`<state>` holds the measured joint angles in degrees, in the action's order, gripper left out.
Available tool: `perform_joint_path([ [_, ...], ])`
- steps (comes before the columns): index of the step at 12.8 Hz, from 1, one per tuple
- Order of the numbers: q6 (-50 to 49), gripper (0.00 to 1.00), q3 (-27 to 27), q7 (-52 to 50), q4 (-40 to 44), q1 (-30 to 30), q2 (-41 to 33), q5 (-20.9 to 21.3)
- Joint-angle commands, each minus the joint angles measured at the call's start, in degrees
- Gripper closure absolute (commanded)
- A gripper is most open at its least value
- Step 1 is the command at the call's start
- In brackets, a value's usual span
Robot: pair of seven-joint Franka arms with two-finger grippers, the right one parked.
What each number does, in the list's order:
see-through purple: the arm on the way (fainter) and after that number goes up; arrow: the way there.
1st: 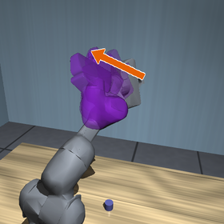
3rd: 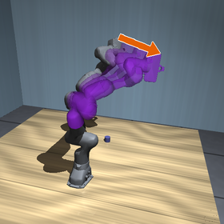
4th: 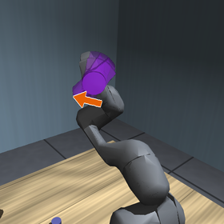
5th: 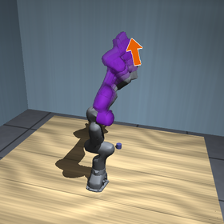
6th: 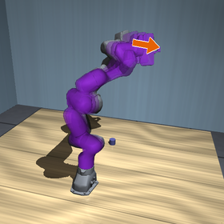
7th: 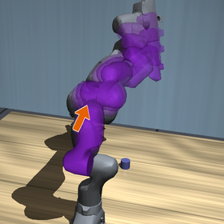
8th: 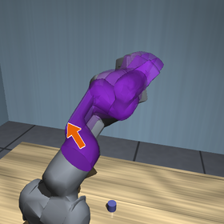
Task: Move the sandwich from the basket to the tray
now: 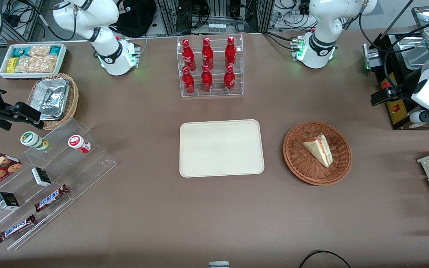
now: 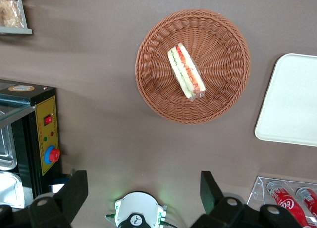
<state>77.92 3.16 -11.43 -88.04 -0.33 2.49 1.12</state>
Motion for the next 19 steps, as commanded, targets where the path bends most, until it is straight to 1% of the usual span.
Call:
perform_joint_path([
  [1,-1.7,0.00,0.1,-1.0,1.6,0.1,0.7,-0.2],
  [6,-1.7,0.00,0.3,-0.8,1.1,0.2,1.6,-0.1],
  [8,-1.2,0.00,0.7,-0.8,-0.9,0.8,1.8,-0.1],
  [13,0.1,0.00,0.8,-1.0,-1.8,1.8,6.2,-0.1],
  [15,2.7,0.00,0.8,-1.1,-4.1,2.1,6.4,-0.1],
  [17,6.5,0.00,0.8,-1.4,-7.3,3.7,6.3,0.2],
  [19,10.7,0.00,0.8,-3.9,-10.6,4.0,6.3,0.4],
])
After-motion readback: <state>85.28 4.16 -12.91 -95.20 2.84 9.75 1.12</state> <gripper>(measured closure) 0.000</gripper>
